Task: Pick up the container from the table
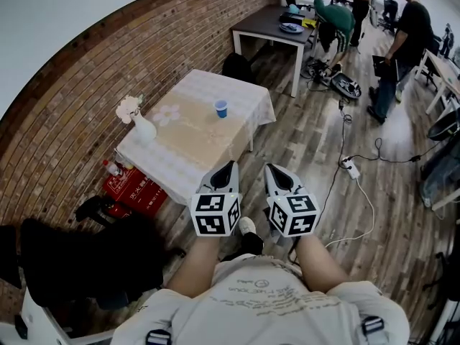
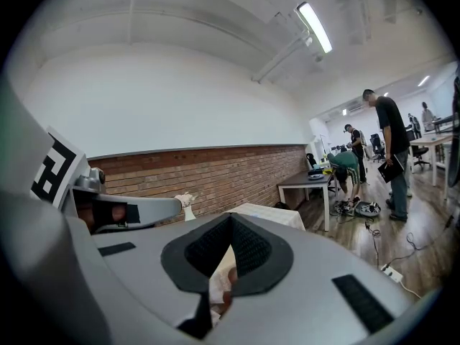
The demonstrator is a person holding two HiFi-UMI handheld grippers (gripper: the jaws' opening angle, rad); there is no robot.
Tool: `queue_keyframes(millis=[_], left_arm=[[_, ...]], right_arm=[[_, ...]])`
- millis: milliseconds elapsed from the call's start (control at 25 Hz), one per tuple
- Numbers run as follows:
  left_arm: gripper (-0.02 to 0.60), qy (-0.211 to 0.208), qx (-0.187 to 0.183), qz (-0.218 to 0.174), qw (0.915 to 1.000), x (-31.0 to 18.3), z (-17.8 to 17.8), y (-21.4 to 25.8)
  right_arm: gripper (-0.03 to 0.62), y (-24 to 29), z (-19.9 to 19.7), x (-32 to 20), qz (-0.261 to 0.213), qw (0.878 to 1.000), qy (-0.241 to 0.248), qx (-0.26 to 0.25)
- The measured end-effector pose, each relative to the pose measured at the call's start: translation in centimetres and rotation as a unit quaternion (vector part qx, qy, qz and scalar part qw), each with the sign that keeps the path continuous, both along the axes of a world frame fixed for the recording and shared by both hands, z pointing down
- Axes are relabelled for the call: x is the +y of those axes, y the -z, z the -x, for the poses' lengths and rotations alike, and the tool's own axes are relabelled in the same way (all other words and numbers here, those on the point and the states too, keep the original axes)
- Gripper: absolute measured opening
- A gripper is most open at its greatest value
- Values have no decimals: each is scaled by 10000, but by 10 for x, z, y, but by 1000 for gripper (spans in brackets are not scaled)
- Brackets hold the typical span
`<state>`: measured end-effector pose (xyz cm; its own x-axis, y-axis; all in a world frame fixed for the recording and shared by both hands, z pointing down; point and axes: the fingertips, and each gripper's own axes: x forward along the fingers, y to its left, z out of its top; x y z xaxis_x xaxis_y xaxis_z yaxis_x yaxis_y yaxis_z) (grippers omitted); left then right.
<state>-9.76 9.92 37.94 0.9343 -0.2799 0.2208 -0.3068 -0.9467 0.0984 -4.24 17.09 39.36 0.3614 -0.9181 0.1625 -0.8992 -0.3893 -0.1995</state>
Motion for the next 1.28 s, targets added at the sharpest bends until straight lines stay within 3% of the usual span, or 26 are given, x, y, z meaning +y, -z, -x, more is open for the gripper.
queue_keyframes(millis=[640,1280], left_arm=[[3,-138,-61,123,9998,-64,-73,-16],[3,-91,-348,464,9983,-159,-134,-44]], right_arm=[[-2,-11,-69,-64,105,9999,-38,29],[-2,-23,-133,-142,342,9993,-139,-95]])
